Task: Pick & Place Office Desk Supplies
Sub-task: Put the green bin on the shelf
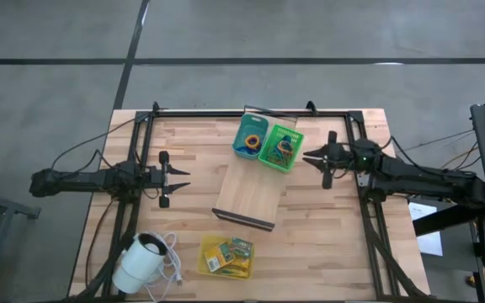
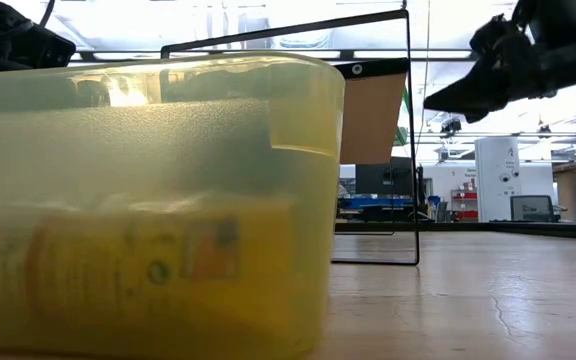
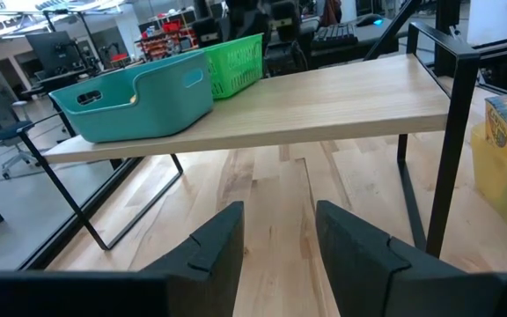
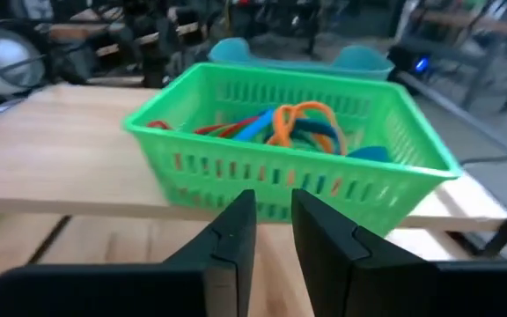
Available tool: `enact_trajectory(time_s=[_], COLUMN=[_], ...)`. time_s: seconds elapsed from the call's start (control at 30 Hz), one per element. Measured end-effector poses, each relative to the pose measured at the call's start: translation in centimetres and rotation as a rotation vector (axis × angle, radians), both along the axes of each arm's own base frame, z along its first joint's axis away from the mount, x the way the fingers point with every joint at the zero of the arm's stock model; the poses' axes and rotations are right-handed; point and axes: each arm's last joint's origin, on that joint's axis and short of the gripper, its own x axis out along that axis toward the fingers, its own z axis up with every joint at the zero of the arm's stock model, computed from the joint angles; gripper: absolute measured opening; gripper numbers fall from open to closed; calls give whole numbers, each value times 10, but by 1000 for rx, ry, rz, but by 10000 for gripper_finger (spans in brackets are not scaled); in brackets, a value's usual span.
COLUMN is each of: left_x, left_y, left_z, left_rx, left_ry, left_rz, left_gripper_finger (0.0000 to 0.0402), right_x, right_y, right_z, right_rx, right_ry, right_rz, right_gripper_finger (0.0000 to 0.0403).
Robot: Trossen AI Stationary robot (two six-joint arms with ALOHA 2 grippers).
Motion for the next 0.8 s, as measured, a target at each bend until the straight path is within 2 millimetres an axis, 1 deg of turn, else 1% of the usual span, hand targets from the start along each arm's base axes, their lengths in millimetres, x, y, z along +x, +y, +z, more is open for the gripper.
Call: enact_trajectory(time_s=[0.2, 0.43, 0.57, 0.8], left_x=[0, 0, 0, 0], left_y=[0, 0, 0, 0], left_z=[0, 0, 0, 0], left_rx=[0, 0, 0, 0], left_ry=[0, 0, 0, 0], left_rz=[-1, -1, -1, -1], left_gripper_finger=[145, 145, 145, 145], right_x=[-2, -1, 3, 12], right_y=[-1, -4, -6, -11], right_z=[-14, -18, -17, -22], right_rx=[-98, -105, -102, -109], right_ry=[-68, -74, -59, -35], right_rz=[-47, -132, -148, -205], right_gripper_finger=[72, 72, 72, 72])
